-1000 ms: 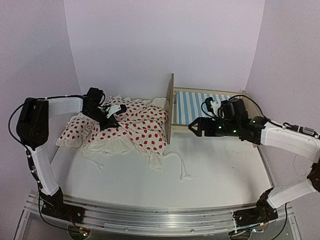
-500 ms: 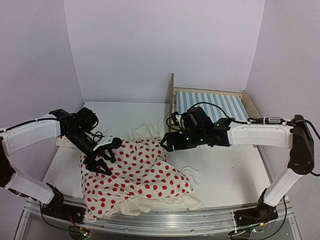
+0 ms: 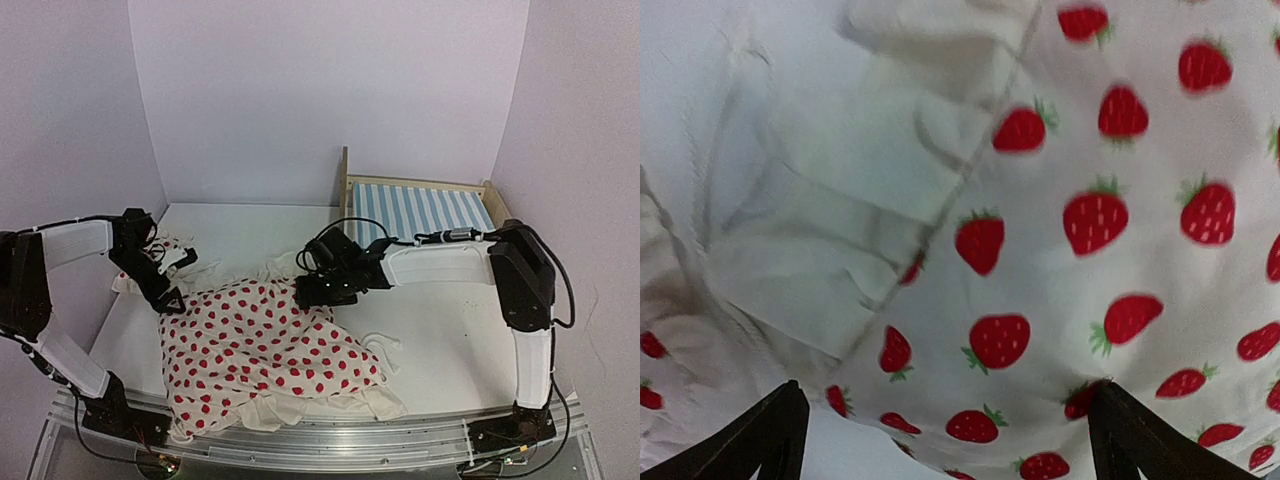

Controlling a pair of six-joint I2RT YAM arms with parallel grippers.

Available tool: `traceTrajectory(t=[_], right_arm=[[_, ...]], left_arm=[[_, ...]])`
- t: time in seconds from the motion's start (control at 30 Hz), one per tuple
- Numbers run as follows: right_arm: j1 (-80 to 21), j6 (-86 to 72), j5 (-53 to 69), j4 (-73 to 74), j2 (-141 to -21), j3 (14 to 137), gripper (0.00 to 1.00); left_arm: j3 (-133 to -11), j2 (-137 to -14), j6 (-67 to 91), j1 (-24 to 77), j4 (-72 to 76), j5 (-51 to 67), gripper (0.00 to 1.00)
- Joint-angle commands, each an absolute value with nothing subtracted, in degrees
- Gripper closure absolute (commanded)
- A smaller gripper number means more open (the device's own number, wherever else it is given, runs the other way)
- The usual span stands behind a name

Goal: Set up the pet bed

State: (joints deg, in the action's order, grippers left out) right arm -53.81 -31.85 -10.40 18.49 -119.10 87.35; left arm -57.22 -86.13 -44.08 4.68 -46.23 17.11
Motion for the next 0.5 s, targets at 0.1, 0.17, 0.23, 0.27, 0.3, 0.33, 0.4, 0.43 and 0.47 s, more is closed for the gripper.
traceTrajectory(t=[0.1, 0.17, 0.23, 0.27, 0.3, 0.33, 0.4, 0.43, 0.47], right_arm=[[-54.34, -33.32, -11.37, 19.16, -127.94, 95.38, 0.54], [-54.43, -32.39, -10.76, 19.14, -127.75, 95.74, 0.84], [-54.43, -31.23, -11.36, 19.15, -126.15, 95.32, 0.99], [-54.43, -30.50, -12.12, 19.09, -124.62, 94.89, 1.00], [-54.43, -29.64, -12.79, 19.02, -122.74, 94.43, 1.00], [-54.46, -28.64, -13.30, 18.96, -120.89, 94.21, 1.00], [-54.45, -25.75, -13.30, 18.81, -116.83, 94.38, 1.00], [-54.42, -24.70, -12.90, 18.76, -115.37, 94.77, 1.00], [-54.49, -22.72, -12.21, 18.73, -113.12, 95.10, 1.00]], left_arm=[[-46.33, -87.02, -50.21, 4.12, -32.63, 11.14, 0.19], [-47.19, -87.04, -50.28, 4.12, -33.80, 13.90, 0.43], [-48.35, -86.01, -50.26, 4.11, -35.91, 16.97, 0.76], [-48.86, -84.99, -50.33, 4.10, -36.56, 18.01, 0.91], [-49.33, -83.78, -50.50, 4.12, -37.17, 19.09, 0.99], [-49.89, -82.29, -50.77, 4.10, -37.45, 20.05, 1.00], [-51.36, -78.70, -51.21, 4.16, -37.40, 21.51, 1.00], [-52.59, -76.77, -51.14, 4.17, -37.17, 22.41, 1.00], [-53.86, -75.53, -50.47, 4.17, -36.93, 23.04, 1.00]])
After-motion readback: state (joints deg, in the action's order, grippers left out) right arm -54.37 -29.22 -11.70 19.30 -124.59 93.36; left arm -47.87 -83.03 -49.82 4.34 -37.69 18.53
